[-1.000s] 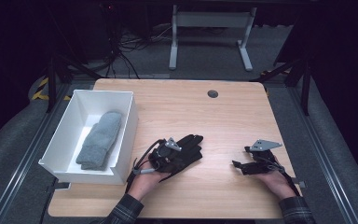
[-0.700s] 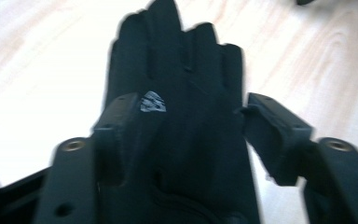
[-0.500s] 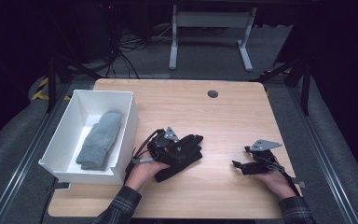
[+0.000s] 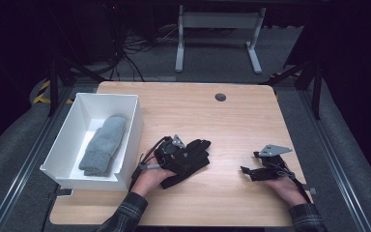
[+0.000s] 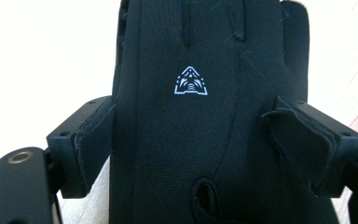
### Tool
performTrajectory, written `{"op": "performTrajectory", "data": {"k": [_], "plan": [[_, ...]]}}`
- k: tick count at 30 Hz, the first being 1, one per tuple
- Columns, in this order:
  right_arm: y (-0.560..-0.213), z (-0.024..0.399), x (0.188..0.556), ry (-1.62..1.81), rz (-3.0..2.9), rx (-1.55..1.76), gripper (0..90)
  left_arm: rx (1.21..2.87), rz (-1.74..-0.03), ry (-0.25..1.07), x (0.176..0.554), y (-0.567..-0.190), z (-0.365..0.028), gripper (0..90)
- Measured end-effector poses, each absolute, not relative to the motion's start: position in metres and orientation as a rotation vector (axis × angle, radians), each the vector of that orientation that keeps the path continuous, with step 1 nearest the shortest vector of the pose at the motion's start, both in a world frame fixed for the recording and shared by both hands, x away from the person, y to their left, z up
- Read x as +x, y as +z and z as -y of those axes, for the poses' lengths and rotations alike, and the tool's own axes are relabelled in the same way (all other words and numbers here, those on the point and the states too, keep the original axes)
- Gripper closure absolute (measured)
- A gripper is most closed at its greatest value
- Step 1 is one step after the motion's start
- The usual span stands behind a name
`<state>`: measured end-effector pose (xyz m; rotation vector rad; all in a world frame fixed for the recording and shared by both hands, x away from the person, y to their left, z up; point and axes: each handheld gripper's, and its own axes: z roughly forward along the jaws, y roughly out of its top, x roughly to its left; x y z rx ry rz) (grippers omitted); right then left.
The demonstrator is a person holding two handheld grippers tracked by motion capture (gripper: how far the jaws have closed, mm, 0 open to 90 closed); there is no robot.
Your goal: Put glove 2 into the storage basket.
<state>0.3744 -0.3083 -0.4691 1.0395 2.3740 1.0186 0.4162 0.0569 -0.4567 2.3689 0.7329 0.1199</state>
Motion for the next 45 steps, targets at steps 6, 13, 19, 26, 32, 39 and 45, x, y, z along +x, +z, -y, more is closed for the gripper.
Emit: {"op": "performTrajectory", "data": {"k": [6, 13, 19, 26, 32, 39, 45], "plan": [[-0.469, 0.308, 0.374, 1.019, -2.375, 1.038, 16.1, 2.368, -0.719, 0.121, 0.416, -0.458, -0.058, 18.5], [-0.469, 0.308, 0.374, 1.020, -2.375, 1.039, 16.2, 2.384, -0.684, 0.061, 0.411, -0.453, -0.056, 40.7], [-0.469, 0.308, 0.374, 1.020, -2.375, 1.038, 16.0, 2.388, -0.713, -0.021, 0.410, -0.450, -0.055, 64.8], [-0.469, 0.308, 0.374, 1.019, -2.377, 1.037, 15.9, 2.374, -0.750, -0.051, 0.411, -0.447, -0.055, 68.7], [-0.469, 0.308, 0.374, 1.018, -2.377, 1.036, 15.9, 2.359, -0.756, -0.046, 0.408, -0.432, -0.054, 68.9], [-0.469, 0.308, 0.374, 1.020, -2.376, 1.036, 15.8, 2.339, -0.774, -0.047, 0.400, -0.407, -0.056, 68.7], [-0.469, 0.308, 0.374, 1.020, -2.377, 1.036, 15.8, 2.310, -0.780, -0.024, 0.398, -0.380, -0.060, 68.6]]}}
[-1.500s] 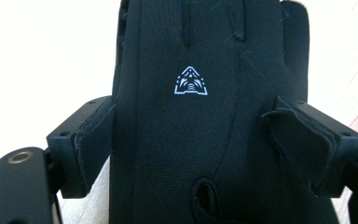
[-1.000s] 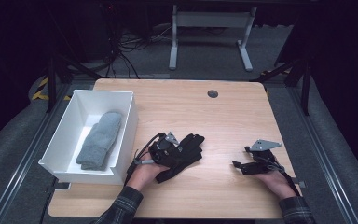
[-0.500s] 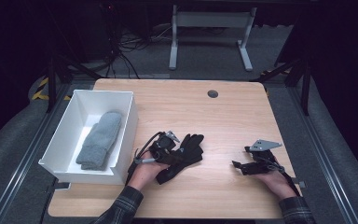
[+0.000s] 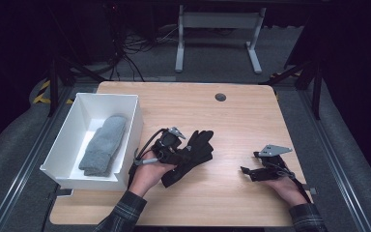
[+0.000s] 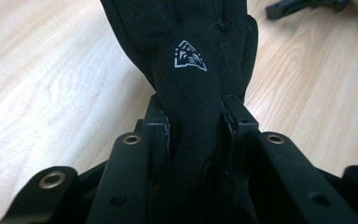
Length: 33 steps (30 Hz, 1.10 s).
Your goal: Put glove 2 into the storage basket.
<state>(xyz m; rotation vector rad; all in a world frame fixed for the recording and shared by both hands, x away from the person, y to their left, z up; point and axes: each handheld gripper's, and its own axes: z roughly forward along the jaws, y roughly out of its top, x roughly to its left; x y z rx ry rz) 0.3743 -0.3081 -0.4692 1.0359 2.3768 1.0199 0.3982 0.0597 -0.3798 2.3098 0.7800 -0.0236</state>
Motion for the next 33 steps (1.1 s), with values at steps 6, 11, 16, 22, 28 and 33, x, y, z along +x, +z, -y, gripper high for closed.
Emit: {"op": "performTrajectory", "data": {"k": [6, 11, 16, 22, 28, 33], "plan": [[-0.469, 0.308, 0.374, 1.020, -2.377, 1.036, 15.8, 2.297, -0.774, 0.021, 0.398, -0.347, -0.064, 68.6], [-0.469, 0.308, 0.374, 1.020, -2.377, 1.037, 15.8, 2.279, -0.789, 0.053, 0.401, -0.321, -0.075, 68.7], [-0.469, 0.308, 0.374, 1.020, -2.377, 1.036, 15.7, 2.260, -0.816, 0.093, 0.404, -0.299, -0.089, 68.6], [-0.469, 0.308, 0.374, 1.020, -2.377, 1.036, 15.7, 2.244, -0.860, 0.130, 0.409, -0.279, -0.112, 68.6], [-0.469, 0.308, 0.374, 1.020, -2.377, 1.036, 15.7, 2.211, -0.943, 0.186, 0.415, -0.268, -0.146, 68.6], [-0.469, 0.308, 0.374, 1.020, -2.377, 1.037, 15.7, 2.158, -1.036, 0.227, 0.418, -0.264, -0.182, 68.6]]}}
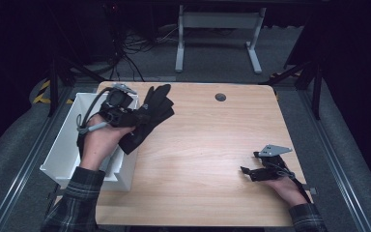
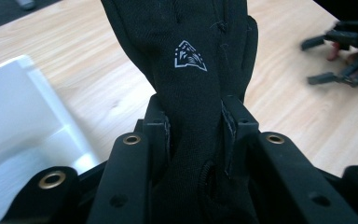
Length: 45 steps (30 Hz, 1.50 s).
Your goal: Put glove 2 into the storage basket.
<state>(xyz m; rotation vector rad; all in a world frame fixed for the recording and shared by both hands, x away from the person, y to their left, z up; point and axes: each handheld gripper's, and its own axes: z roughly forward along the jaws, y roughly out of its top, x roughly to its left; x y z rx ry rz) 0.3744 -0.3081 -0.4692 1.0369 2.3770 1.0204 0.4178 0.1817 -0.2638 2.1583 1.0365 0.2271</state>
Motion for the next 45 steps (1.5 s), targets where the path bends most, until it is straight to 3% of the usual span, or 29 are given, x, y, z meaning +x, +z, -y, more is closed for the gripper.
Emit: {"op": "performTrajectory", "data": {"k": [14, 30, 33, 39, 45], "plan": [[-0.469, 0.308, 0.374, 1.017, -2.376, 1.038, 15.5, 2.047, -1.296, 0.285, 0.420, -0.291, -0.260, 68.6], [-0.469, 0.308, 0.374, 1.016, -2.375, 1.040, 15.4, 2.028, -1.492, 0.249, 0.438, -0.362, -0.285, 65.1], [-0.469, 0.308, 0.374, 1.017, -2.375, 1.041, 15.5, 2.041, -1.509, 0.244, 0.441, -0.371, -0.286, 59.5], [-0.469, 0.308, 0.374, 1.016, -2.375, 1.040, 15.4, 2.018, -1.544, 0.298, 0.442, -0.372, -0.289, 36.7], [-0.469, 0.308, 0.374, 1.016, -2.375, 1.040, 15.5, 2.007, -1.496, 0.337, 0.438, -0.359, -0.288, 27.9]]}}
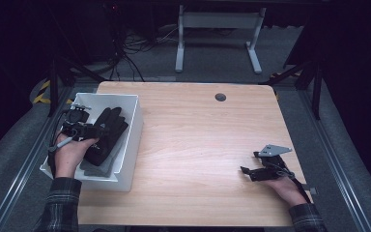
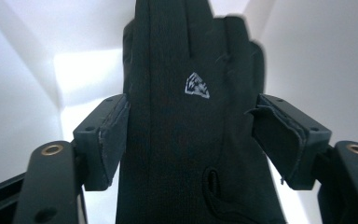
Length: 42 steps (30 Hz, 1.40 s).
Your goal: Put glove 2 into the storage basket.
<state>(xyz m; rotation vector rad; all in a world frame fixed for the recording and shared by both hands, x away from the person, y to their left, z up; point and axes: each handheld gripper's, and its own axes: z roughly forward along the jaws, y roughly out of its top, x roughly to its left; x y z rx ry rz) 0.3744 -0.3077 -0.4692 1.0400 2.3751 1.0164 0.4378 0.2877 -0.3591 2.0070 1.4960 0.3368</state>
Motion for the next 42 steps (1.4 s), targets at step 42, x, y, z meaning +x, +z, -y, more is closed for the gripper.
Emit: {"op": "performTrajectory", "data": {"k": [42], "plan": [[-0.469, 0.308, 0.374, 1.015, -2.376, 1.038, 15.4, 2.134, -0.897, 0.163, 0.414, -0.346, -0.098, 20.6]]}}
